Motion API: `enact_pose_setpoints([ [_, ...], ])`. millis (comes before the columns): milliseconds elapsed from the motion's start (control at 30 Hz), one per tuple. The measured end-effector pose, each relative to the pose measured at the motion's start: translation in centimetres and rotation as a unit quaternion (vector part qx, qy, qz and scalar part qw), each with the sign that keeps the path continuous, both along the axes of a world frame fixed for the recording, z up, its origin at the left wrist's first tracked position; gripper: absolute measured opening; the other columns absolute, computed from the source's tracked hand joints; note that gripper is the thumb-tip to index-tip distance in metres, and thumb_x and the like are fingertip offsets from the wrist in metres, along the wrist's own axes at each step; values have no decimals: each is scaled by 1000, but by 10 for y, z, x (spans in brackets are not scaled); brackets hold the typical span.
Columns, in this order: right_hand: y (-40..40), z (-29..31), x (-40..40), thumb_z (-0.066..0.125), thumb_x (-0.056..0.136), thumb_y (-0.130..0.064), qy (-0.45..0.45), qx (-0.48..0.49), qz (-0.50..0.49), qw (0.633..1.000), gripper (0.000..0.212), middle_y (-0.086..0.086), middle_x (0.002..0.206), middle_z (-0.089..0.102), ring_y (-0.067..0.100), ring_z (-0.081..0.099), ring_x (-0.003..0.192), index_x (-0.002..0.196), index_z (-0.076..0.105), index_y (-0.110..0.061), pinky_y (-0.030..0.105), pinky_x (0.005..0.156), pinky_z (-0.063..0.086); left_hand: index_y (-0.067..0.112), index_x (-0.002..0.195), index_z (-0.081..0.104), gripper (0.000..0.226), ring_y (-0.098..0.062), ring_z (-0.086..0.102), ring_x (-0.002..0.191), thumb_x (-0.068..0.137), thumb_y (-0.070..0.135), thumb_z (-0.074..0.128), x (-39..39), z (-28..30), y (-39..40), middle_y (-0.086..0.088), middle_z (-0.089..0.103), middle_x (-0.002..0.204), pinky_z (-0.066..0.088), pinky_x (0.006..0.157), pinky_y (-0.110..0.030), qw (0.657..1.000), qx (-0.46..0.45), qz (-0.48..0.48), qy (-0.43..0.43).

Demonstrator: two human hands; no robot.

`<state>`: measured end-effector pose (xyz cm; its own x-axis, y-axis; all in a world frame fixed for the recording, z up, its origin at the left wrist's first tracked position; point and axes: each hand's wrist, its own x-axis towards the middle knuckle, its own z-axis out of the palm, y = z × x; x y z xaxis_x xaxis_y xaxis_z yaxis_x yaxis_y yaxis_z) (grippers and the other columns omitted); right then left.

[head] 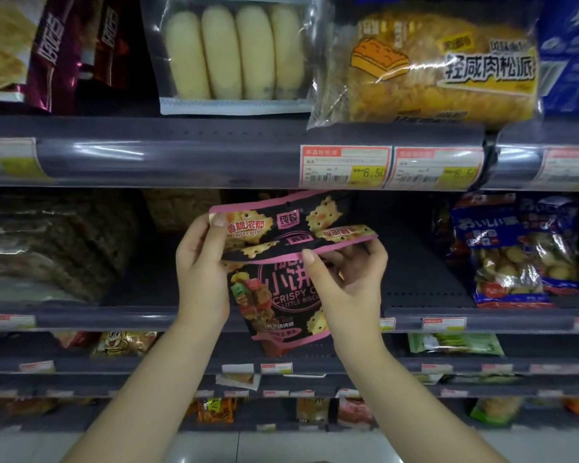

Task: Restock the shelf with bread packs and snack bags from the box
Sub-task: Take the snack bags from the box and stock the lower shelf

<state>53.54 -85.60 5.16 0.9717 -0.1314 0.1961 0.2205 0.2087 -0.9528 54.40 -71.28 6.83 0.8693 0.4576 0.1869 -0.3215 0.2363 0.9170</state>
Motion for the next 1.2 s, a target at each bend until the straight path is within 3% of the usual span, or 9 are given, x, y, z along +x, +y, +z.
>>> enact_pose_setpoints([
  [133, 0, 0, 1, 75, 66, -26, 1, 26, -8, 1000, 93, 11, 120, 55, 6, 62, 95, 141, 20, -30, 11, 76, 48, 19, 89, 65, 17, -6, 67, 80, 96, 17, 49, 1, -2, 2, 9, 71, 80, 52, 65, -18, 1000, 3, 1, 2],
  [300, -3, -5, 3, 75, 68, -25, -25, 5, -13, 1000, 82, 11, 117, 57, 10, 62, 98, 137, 29, -29, 14, 80, 49, 20, 88, 64, 17, -7, 68, 80, 96, 17, 50, 1, -2, 2, 9, 71, 79, 53, 65, -20, 1000, 0, -1, 2],
  [467, -19, -10, 9, 82, 65, -42, -55, -161, -69, 983, 82, -2, 126, 39, 4, 50, 109, 133, 36, -35, 14, 89, 45, 19, 86, 63, 16, -5, 68, 74, 96, 17, 51, 2, -1, 2, 10, 71, 74, 52, 62, -19, 999, -27, 13, 16],
  [533, -25, -12, 15, 81, 68, -35, -65, -197, -86, 974, 75, -3, 128, 35, -4, 42, 117, 130, 39, -32, 10, 98, 37, 20, 84, 63, 16, -4, 69, 72, 95, 17, 52, 4, -1, 2, 11, 72, 72, 52, 61, -18, 999, -31, 19, 21],
  [667, -31, -18, 29, 80, 74, -18, -42, -146, -71, 986, 61, 5, 123, 48, 12, 52, 117, 117, 37, -22, 33, 101, 47, 23, 87, 63, 13, -5, 70, 71, 94, 17, 54, 7, -1, -1, 11, 72, 71, 53, 59, -19, 998, -48, 23, 35],
  [733, -32, -21, 33, 81, 73, -18, -21, -142, -76, 987, 60, 3, 118, 52, 13, 56, 110, 115, 38, -23, 32, 95, 50, 22, 90, 63, 10, -6, 70, 71, 93, 15, 55, 9, -2, -1, 10, 72, 72, 53, 58, -20, 996, -71, 31, 48],
  [900, -38, -32, 51, 76, 69, -48, 25, -181, -57, 982, 53, 2, 113, 63, 16, 62, 105, 111, 57, -21, 42, 89, 54, 11, 109, 62, 18, -10, 71, 77, 92, 15, 55, 19, 0, -3, -1, 69, 88, 53, 63, -23, 995, -71, 26, 69],
  [1067, -32, -29, 63, 75, 71, -47, 9, -166, -83, 983, 46, 5, 112, 62, 18, 62, 105, 107, 58, -24, 43, 90, 53, 4, 128, 52, 36, -18, 67, 94, 94, 16, 47, 37, 3, 0, -7, 65, 103, 53, 69, -24, 994, -79, 47, 66],
  [1200, -30, -33, 74, 74, 71, -49, -1, -164, -91, 982, 47, 7, 112, 61, 20, 61, 105, 107, 58, -23, 45, 91, 52, 24, 139, 43, 47, -8, 53, 112, 98, 48, 35, 44, -10, 3, 4, 55, 127, 39, 86, -21, 992, -42, 36, 114],
])
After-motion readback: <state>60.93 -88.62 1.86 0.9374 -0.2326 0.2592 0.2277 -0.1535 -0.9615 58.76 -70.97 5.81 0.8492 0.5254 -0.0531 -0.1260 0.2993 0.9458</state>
